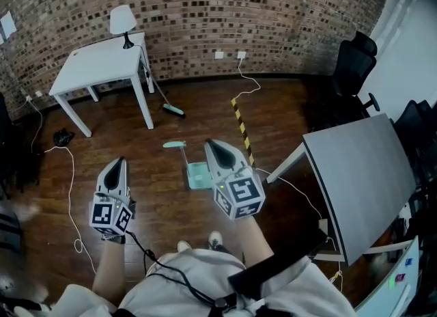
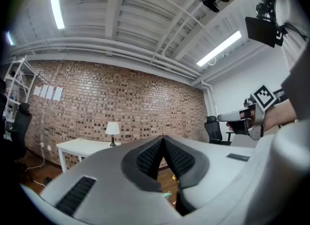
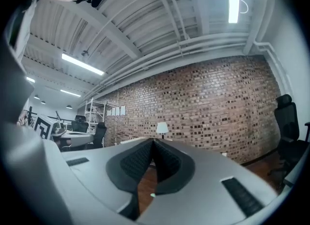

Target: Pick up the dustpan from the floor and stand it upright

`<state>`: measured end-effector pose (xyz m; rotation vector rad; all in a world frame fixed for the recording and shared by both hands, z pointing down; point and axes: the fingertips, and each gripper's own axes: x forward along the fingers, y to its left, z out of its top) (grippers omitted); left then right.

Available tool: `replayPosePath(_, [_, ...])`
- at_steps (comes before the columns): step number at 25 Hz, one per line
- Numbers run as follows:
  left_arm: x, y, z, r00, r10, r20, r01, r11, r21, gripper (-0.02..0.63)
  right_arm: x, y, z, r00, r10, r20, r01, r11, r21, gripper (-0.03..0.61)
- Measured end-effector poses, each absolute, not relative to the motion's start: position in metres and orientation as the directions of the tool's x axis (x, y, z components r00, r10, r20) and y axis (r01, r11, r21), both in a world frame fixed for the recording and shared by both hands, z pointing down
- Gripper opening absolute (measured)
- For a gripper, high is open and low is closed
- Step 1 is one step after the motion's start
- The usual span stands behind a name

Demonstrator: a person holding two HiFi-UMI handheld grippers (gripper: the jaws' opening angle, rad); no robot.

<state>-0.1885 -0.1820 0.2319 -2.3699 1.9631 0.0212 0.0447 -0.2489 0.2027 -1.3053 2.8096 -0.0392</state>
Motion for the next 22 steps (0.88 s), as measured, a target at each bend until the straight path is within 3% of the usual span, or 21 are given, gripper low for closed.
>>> replayPosePath(10, [-0.199,-0.148,0.255,0.214,-0.976,0.030,-0.976,-0.215,-0.020,0.011,0.062,-0.203,0.215,-0.581,-0.814,0.001,-0.812,0.579,-0.076,0.006])
replayPosePath(14, [-0.180,-0.126,0.264,0.214,-0.975,0.053,-0.976,-0.215,-0.030,0.011,0.084,-0.180,0.225,-0.571,-0.821,-0.010,-0.812,0.567,-0.138,0.006])
replayPosePath(22, [-0.099,-0.055,0.281,0.251,-0.964,0.090,-0.967,-0.254,-0.020,0.011,0.132,-0.108,0.240,-0.613,-0.790,0.017,-0.788,0.609,-0.097,0.006])
